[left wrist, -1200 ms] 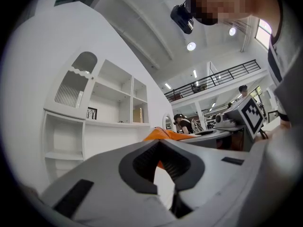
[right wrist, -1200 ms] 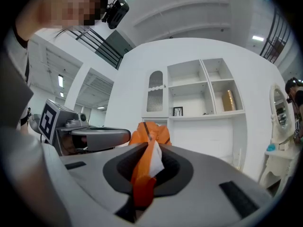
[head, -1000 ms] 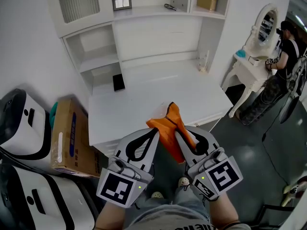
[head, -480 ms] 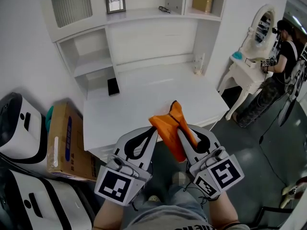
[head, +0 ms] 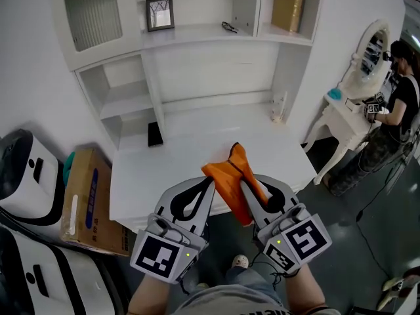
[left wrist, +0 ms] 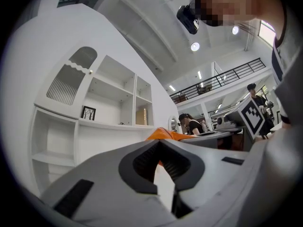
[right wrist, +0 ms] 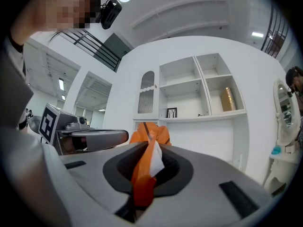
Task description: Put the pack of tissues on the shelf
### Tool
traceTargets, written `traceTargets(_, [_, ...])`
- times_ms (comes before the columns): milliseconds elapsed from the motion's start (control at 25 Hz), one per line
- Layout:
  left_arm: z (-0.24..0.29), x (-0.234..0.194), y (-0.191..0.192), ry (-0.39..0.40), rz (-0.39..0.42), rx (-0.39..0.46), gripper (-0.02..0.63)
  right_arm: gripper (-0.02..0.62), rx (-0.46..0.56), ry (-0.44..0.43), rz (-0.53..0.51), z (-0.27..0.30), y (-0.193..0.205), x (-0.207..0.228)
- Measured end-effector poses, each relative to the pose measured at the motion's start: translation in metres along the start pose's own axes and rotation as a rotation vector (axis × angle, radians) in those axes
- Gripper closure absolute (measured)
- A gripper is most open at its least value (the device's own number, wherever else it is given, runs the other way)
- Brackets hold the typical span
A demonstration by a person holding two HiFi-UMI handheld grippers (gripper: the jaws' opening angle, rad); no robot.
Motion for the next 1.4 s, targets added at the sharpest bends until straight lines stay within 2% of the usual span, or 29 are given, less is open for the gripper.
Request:
traceTargets(120, [0.022, -0.003, 0.004, -0.007, -0.020, -0.053, 0.566, 0.554, -0.003, -0.023, 0.002, 0.013, -0.007, 0.022])
traceTargets(440, [0.054, -0.004, 0.023, -0.068, 0.019, -0.028, 0.566, 0.554, 0.001, -0.079, -0.016, 0.032, 0.003, 0.062])
traceTargets(640, [0.099, -0.012, 0.012, -0.112, 0.031, -0.048, 0.566, 0.554, -0.022, -0.125, -0.012, 0.050, -0.020, 0.103])
traceTargets(720, [0.110, -0.012, 0.011, -0.136, 0.046, -0.037, 0.566, 0.554, -0.026, -0.146, -0.014, 0.054, -0.022, 0.115])
traceTargets(800, [0.118, -0.009, 0.013, -0.150, 0.034, -0.061, 0.566, 0.554, -0.027, -0.165, -0.013, 0.057, -0.023, 0.125])
traceTargets(920, [0.124, -0.004, 0.017, -0.166, 0.006, -0.112, 0.566, 0.554, -0.026, -0.195, -0.007, 0.062, -0.024, 0.134])
traceTargets(1120, [0.125, -0.006, 0.022, -0.199, 0.021, -0.139, 0.566, 0.554, -0.032, -0.241, 0.010, 0.074, -0.018, 0.138])
traceTargets(1280, [0.122, -0.022, 0.028, -0.232, 0.040, -0.133, 0.566, 0.554, -0.045, -0.256, 0.028, 0.092, -0.011, 0.139])
traceTargets(1400, [0.123, -0.036, 0.035, -0.226, 0.031, -0.148, 0.566, 0.554, -0.056, -0.250, 0.025, 0.106, -0.008, 0.138])
Point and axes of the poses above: the fingertips, and each gripper's own axes: z forward along the fingers, x to its right, y out of its underside, the point moved 8 cm from there along -z, backward along the fingers, and after that the axes turned 11 degrees about z, right-handed, at the moved point
